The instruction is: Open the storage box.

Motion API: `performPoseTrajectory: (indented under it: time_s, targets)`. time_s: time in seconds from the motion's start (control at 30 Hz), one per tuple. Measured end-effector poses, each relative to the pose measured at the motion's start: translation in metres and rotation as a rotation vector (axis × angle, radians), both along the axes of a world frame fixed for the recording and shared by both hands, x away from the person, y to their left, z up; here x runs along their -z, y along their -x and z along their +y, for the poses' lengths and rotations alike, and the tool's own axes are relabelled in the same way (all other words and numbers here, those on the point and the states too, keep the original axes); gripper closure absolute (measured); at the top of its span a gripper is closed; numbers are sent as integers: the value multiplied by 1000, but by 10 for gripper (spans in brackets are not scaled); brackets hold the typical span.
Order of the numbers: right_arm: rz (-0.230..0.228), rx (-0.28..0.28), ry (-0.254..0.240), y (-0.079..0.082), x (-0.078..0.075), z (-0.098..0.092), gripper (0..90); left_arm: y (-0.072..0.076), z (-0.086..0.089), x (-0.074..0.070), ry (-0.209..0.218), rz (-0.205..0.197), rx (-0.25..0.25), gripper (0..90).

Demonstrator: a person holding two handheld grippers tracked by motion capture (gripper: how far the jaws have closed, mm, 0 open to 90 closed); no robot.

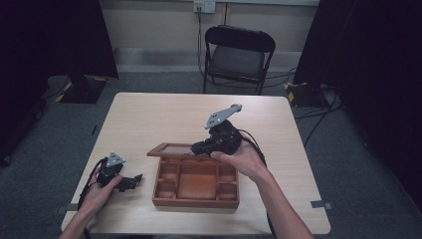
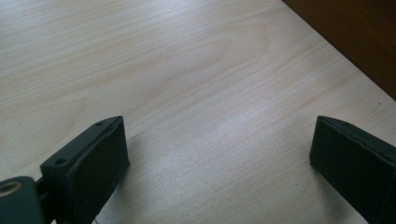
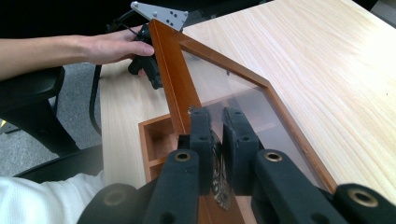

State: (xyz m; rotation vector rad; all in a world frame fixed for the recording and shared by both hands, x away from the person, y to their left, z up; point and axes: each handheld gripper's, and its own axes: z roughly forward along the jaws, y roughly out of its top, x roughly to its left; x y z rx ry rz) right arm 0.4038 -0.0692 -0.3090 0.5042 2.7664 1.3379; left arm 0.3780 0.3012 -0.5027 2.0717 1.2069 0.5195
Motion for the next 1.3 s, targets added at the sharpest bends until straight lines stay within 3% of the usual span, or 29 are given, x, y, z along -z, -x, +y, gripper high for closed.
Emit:
performPoseTrajectory:
  time_s: [1.3]
  targets:
    - [7,5,-9,-13,-9,-1,836,0,0,0,0,0,0,37]
